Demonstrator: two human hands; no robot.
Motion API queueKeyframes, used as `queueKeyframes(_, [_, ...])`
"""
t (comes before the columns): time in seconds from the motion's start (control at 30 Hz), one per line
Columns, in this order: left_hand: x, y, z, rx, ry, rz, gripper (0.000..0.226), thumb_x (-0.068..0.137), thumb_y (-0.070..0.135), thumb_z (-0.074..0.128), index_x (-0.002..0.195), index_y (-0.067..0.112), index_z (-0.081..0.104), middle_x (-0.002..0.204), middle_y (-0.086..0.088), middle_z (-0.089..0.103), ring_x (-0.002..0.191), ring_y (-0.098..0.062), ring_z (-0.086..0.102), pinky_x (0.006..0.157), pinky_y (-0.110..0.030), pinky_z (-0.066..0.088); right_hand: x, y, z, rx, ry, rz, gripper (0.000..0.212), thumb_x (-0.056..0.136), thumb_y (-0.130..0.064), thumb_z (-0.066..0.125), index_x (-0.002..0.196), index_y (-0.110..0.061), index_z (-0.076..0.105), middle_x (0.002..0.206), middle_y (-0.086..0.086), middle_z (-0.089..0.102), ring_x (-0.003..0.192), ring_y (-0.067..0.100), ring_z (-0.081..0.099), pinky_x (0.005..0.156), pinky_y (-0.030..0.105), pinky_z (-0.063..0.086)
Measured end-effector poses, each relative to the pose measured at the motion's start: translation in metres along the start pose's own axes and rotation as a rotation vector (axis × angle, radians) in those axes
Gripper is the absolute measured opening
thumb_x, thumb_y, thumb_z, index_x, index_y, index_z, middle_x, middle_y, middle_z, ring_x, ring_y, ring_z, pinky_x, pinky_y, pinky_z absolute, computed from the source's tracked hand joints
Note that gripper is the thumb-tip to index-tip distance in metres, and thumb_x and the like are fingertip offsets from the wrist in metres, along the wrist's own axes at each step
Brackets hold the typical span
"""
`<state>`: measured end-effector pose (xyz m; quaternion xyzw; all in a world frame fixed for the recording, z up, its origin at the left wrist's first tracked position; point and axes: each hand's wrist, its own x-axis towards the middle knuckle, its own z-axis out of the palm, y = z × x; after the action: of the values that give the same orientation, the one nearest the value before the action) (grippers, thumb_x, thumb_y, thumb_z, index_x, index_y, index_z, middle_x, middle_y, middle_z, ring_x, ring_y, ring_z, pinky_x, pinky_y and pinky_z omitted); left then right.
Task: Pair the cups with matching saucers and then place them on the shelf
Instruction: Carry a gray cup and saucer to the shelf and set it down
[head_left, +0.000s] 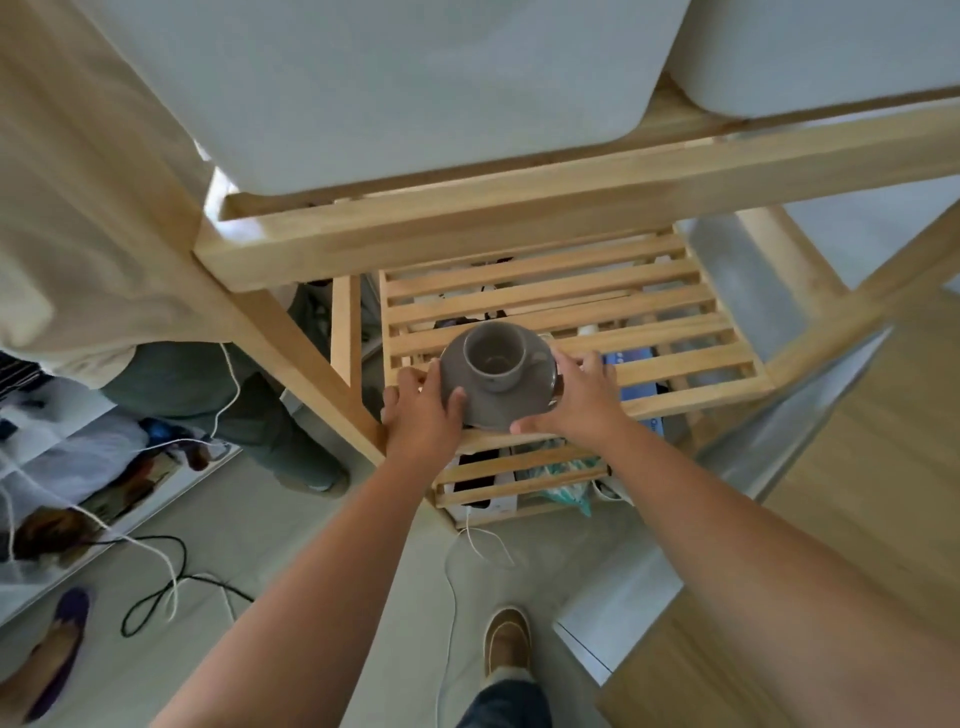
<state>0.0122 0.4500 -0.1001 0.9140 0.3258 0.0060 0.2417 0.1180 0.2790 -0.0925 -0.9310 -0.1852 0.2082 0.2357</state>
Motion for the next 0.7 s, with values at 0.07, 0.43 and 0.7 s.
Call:
queueKeyframes(0.07, [-0.007, -0.005, 0.004, 0.076, -0.066, 0.078, 0.074, 0.094, 0.060, 0.036, 0.156, 0.028, 0.009, 0.155, 0.000, 0.020, 0.141, -0.030, 0.020, 0.116, -0.049, 0.020, -0.003, 0.003, -0.002, -0.028, 0.065, -0.019, 0.117, 0.051, -0.072, 0.076, 0.148, -0.032, 0.025, 0.146, 0.003, 0.023, 0.135, 0.029, 0.021, 0.110, 0.046, 0.025])
queueKeyframes(0.43, [0.020, -0.010, 0.017, 0.081, -0.042, 0.092, 0.085, 0.094, 0.067, 0.028, 0.157, 0.019, -0.004, 0.167, -0.001, -0.003, 0.152, -0.026, -0.010, 0.122, -0.049, -0.002, 0.038, -0.001, 0.007, -0.191, 0.045, -0.190, 0.102, 0.081, -0.074, 0.044, 0.155, -0.019, 0.000, 0.164, 0.000, -0.003, 0.150, 0.022, -0.007, 0.120, 0.047, -0.005])
queueKeyframes(0.7, [0.058, 0.000, 0.019, 0.071, 0.077, 0.022, 0.080, 0.098, 0.061, 0.027, 0.157, 0.014, 0.000, 0.166, -0.006, 0.004, 0.152, -0.027, -0.006, 0.120, -0.050, -0.004, 0.080, -0.024, 0.016, -0.174, 0.109, -0.201, 0.090, 0.089, -0.065, 0.038, 0.155, -0.018, -0.001, 0.164, 0.002, -0.001, 0.151, 0.022, -0.003, 0.119, 0.048, -0.003])
